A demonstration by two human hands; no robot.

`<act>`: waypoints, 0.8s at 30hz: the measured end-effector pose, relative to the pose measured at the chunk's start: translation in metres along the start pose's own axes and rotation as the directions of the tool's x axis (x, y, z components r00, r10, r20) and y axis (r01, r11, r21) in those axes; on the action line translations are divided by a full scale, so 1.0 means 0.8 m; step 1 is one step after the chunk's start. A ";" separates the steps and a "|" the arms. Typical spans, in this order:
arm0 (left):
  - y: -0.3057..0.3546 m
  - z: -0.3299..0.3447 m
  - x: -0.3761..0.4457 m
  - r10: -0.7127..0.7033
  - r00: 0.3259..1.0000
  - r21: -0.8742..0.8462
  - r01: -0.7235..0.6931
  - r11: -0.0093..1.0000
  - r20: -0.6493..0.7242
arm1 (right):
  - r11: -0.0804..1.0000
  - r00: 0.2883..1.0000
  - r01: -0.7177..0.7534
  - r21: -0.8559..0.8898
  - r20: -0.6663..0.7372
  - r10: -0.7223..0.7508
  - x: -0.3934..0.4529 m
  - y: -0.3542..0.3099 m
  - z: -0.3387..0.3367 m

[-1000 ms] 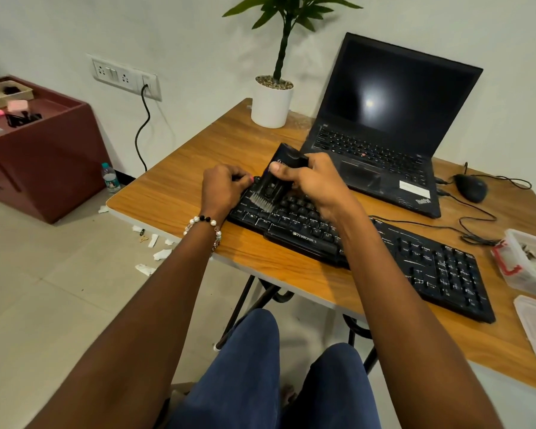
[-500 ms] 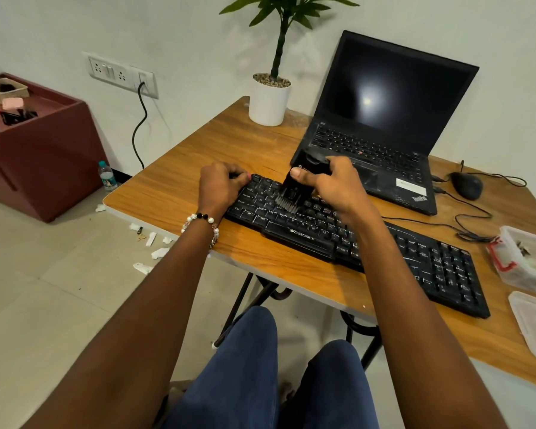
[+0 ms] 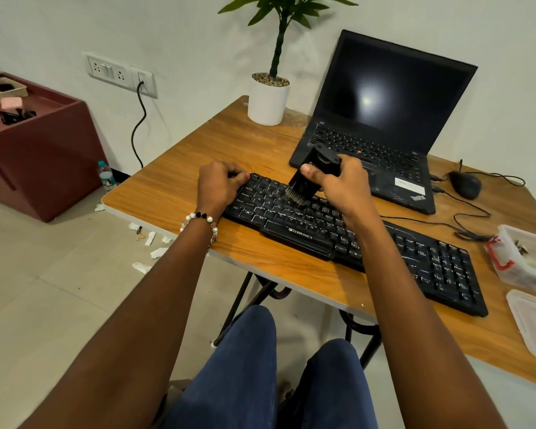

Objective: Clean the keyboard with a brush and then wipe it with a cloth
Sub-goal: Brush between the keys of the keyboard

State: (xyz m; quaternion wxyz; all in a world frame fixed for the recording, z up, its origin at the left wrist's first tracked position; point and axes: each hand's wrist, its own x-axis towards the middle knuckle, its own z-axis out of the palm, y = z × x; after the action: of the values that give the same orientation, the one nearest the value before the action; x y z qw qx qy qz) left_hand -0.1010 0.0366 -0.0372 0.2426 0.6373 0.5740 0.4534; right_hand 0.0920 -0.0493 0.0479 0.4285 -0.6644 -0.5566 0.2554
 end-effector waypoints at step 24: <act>-0.002 0.002 0.002 -0.016 1.000 0.001 0.016 1.000 -0.007 | 0.999 0.999 0.036 -0.033 -0.033 -0.037 -0.006 0.015 -0.012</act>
State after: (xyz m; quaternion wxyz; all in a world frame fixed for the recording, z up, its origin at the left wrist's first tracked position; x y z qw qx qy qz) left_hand -0.1005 0.0387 -0.0388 0.2438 0.6314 0.5800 0.4534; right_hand 0.1052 -0.0569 0.0420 0.4318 -0.6651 -0.5653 0.2271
